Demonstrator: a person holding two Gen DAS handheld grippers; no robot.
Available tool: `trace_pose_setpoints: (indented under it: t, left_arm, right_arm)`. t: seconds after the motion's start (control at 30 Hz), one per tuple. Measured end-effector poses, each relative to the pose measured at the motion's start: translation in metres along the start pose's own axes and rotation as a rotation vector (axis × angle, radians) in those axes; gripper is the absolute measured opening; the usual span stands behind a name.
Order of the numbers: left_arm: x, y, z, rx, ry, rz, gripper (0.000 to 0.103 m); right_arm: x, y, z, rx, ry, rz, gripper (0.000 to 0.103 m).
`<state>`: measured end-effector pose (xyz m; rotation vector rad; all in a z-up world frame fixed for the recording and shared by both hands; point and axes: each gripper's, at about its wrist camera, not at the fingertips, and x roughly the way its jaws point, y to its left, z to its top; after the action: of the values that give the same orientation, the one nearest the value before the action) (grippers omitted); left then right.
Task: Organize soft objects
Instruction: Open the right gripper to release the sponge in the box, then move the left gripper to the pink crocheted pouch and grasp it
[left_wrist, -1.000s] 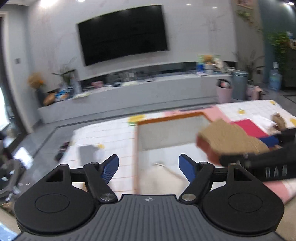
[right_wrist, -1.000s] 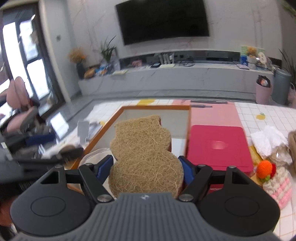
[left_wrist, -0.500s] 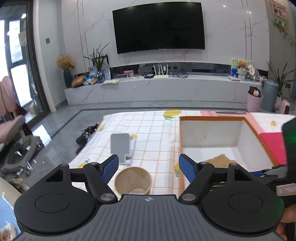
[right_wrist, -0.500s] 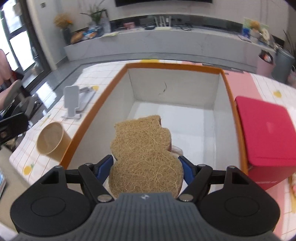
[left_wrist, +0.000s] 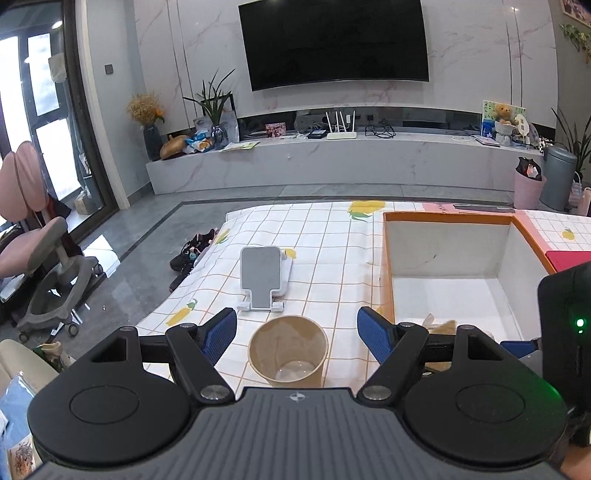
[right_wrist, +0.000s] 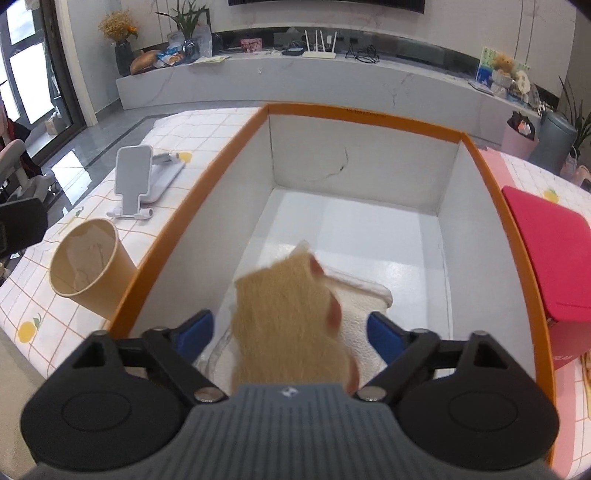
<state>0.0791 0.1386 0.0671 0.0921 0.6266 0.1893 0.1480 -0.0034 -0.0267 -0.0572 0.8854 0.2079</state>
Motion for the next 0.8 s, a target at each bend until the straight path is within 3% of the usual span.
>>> trace_pose_setpoints:
  t: [0.2, 0.5, 0.6, 0.8]
  left_arm:
    - [-0.01, 0.006, 0.005, -0.012, -0.029, -0.013, 0.088]
    - [-0.054, -0.012, 0.016, -0.002, -0.127, -0.029, 0.089]
    - [-0.07, -0.027, 0.015, 0.007, -0.145, -0.071, 0.092]
    - [-0.093, -0.07, 0.001, -0.006, -0.143, -0.252, 0.097]
  right_arm:
    - [-0.017, 0.0, 0.003, -0.006, -0.026, 0.016, 0.094]
    - [-0.089, -0.026, 0.007, -0.043, -0.164, 0.041, 0.097]
    - [-0.121, -0.053, 0.005, -0.028, -0.214, 0.039, 0.098]
    - [-0.172, -0.132, -0.018, 0.02, -0.264, -0.012, 0.1]
